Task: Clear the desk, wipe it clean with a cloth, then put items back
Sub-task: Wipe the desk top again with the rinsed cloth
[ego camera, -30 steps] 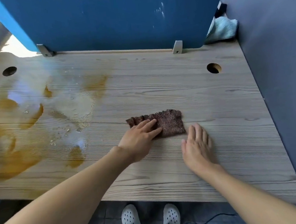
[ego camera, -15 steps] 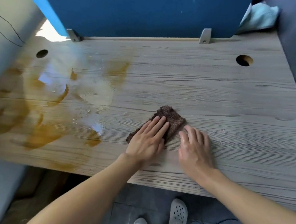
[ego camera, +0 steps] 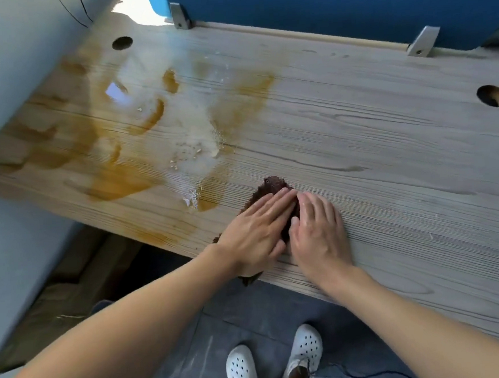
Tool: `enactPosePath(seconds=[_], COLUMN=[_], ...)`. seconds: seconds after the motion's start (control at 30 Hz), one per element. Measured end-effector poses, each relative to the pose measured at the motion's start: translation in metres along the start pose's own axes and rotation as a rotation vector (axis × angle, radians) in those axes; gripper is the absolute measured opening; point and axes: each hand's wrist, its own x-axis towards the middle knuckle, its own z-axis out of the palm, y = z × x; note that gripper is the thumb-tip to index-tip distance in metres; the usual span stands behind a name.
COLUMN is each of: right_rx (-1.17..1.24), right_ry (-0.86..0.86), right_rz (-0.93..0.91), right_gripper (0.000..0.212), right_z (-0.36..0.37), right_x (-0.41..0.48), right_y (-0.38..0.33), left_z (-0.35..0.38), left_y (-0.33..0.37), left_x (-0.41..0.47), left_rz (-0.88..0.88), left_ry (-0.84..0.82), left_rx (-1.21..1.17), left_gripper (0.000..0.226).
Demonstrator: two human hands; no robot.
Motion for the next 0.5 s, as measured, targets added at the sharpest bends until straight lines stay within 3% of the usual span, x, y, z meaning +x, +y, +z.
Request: enactPosePath(seconds=[0.17,0.3,0.37,0.5], right_rx=[-0.106,-0.186,-0.209,-0.221], right_ry=[-0.087,-0.158,-0.168,-0.169], right_rz=[-0.077,-0.107,-0.113,-0.116], right_gripper=[0.064,0.067,0.068,0.065], right_z=[0.003,0.008,0.006,0.004], right_x=[0.013,0.012,0.013,0.021], right_y=[0.007,0.006,0.005,0.005], left_z=[0.008,-0.001,-0.001,0.003], left_y=[-0.024,-0.055,-0.051,-0.031], left_x=[-0.03,-0.008,-0.006,-0.047], left_rz=[-0.005,-0.359,-0.421,-0.008], left_ry=[0.005,0.088,0.121,0.011], left_rx=[0.015,-0.021,-0.013,-0.007], left_gripper=[0.068,0.064,0.064,0.06])
